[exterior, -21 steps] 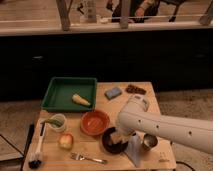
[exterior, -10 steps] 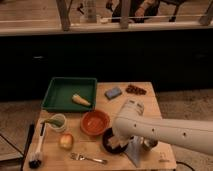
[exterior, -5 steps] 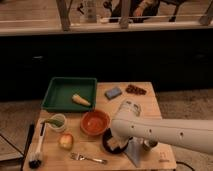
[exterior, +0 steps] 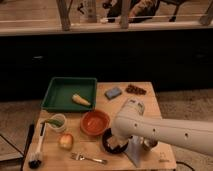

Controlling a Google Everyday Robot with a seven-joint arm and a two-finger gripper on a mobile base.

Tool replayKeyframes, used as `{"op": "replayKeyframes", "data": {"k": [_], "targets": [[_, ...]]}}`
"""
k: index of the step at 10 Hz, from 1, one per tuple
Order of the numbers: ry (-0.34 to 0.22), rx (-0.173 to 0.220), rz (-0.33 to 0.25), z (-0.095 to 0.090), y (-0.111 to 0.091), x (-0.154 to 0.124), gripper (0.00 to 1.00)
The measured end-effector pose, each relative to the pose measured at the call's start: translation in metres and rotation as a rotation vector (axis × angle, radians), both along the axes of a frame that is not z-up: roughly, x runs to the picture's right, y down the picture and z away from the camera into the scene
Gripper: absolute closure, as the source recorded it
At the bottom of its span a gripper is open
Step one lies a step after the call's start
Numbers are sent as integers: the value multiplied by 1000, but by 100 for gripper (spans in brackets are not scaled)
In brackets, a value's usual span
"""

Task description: Wipe purple bowl with eraser

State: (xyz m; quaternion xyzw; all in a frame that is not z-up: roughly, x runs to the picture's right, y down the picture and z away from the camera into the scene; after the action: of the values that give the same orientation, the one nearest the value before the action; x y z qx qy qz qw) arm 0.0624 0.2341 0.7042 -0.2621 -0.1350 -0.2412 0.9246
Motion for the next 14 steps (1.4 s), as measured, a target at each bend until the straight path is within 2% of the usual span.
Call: {"op": "replayKeyframes", "data": {"k": [3, 7, 9, 11, 14], "targets": [[-14, -4, -3, 2, -11, -7, 100], [-32, -16, -62, 9, -23, -37, 100], [-60, -13, -95, 8, -25, -52, 100], [-85, -15, -123, 1, -16, -57, 100], [-99, -39, -139, -7, 17, -45, 100]]}}
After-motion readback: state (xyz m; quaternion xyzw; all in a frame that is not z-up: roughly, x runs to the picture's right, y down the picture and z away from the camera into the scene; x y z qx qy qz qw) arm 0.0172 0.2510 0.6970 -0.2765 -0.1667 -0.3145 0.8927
